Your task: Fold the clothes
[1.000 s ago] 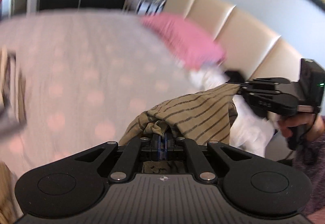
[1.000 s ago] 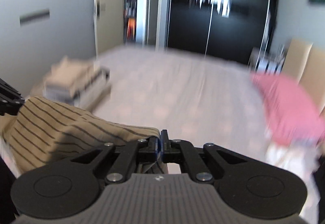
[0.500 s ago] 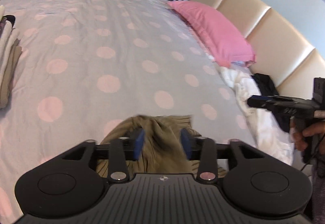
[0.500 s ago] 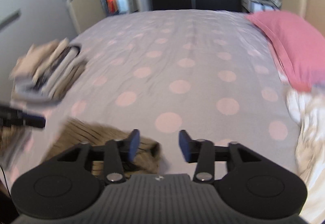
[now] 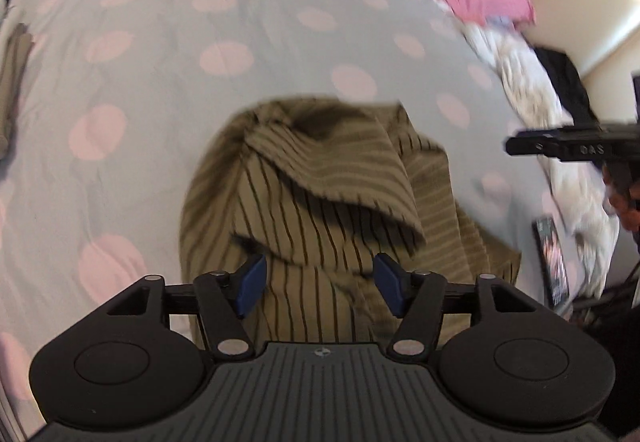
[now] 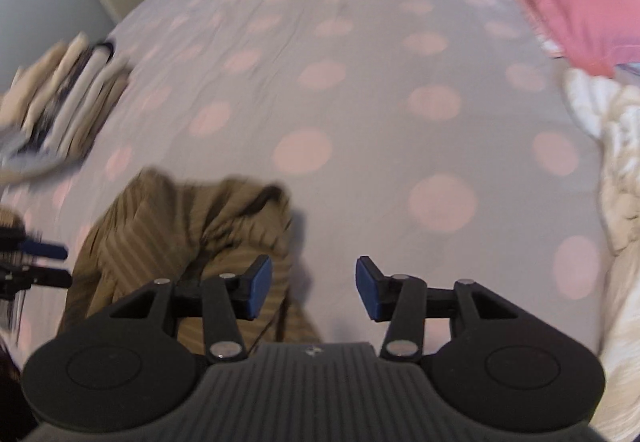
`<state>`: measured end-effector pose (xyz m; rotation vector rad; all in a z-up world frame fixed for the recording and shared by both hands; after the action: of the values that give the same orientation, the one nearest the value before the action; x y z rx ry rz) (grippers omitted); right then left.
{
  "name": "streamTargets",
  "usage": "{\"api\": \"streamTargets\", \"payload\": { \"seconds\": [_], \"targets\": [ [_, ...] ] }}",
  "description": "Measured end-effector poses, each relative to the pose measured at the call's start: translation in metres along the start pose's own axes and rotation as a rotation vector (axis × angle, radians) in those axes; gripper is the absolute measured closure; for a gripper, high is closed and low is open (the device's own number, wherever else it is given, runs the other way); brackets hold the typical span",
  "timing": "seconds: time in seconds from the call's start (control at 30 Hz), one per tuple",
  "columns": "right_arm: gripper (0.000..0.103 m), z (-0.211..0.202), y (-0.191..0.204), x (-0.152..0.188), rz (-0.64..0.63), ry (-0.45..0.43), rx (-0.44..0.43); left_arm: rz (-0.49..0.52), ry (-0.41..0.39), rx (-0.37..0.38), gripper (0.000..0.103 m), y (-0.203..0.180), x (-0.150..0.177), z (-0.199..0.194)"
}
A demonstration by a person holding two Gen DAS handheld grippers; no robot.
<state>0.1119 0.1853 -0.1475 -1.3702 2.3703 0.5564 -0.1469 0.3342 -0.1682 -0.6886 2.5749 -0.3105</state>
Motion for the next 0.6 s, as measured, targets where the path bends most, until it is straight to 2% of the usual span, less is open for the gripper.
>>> {"api": "streamTargets", "payload": {
  "seconds": [0.07, 0.13, 0.23, 0.3, 0.33, 0.37, 0.4, 0.43, 0.47, 0.53, 0.6],
  "targets": [
    [0.049, 0.010, 0.013, 0.008, -0.031, 0.042, -0.016, 0.034, 0.029, 0.009, 0.044, -0.006, 0.006, 0.005],
    [0.040, 0.021, 0.024, 0.015, -0.054, 0.083, -0.035, 0.031, 0.044, 0.011, 0.040, -0.009, 0.010, 0.013],
    [0.039, 0.042, 0.036, 0.027, -0.025, 0.154, -0.079, 0.002, 0.087, -0.002, 0.040, -0.009, 0.016, 0.030],
    [0.039, 0.057, 0.043, 0.035, 0.012, 0.211, -0.106, -0.023, 0.117, -0.014, 0.046, -0.007, 0.021, 0.041],
    [0.039, 0.064, 0.047, 0.039, 0.030, 0.239, -0.120, -0.036, 0.131, -0.014, 0.053, -0.006, 0.023, 0.045],
    [0.045, 0.070, 0.051, 0.043, 0.050, 0.263, -0.135, -0.044, 0.141, -0.012, 0.065, -0.006, 0.026, 0.047],
    [0.063, 0.074, 0.054, 0.047, 0.072, 0.281, -0.152, -0.052, 0.151, -0.009, 0.072, -0.005, 0.028, 0.049],
    [0.074, 0.076, 0.056, 0.050, 0.088, 0.294, -0.164, -0.045, 0.153, -0.010, 0.081, -0.005, 0.029, 0.049],
    [0.094, 0.076, 0.057, 0.051, 0.094, 0.294, -0.165, -0.038, 0.155, -0.010, 0.087, -0.005, 0.030, 0.048],
    [0.098, 0.074, 0.057, 0.052, 0.105, 0.285, -0.159, -0.035, 0.141, -0.016, 0.099, -0.003, 0.030, 0.042],
    [0.099, 0.063, 0.046, 0.045, 0.103, 0.238, -0.105, -0.037, 0.117, -0.019, 0.101, 0.000, 0.028, 0.033]
  ]
}}
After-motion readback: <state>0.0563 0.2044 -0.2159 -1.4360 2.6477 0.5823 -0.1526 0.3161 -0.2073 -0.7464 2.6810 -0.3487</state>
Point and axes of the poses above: each gripper's, at about its wrist camera, not at the fingertips, and z roughly the way its jaws point, y to its left, x to its underside, the point moved 5 cm from there along z, roughly the way its jaws point, and after that the axes turned 3 degrees about x, right-handed, at the moved point
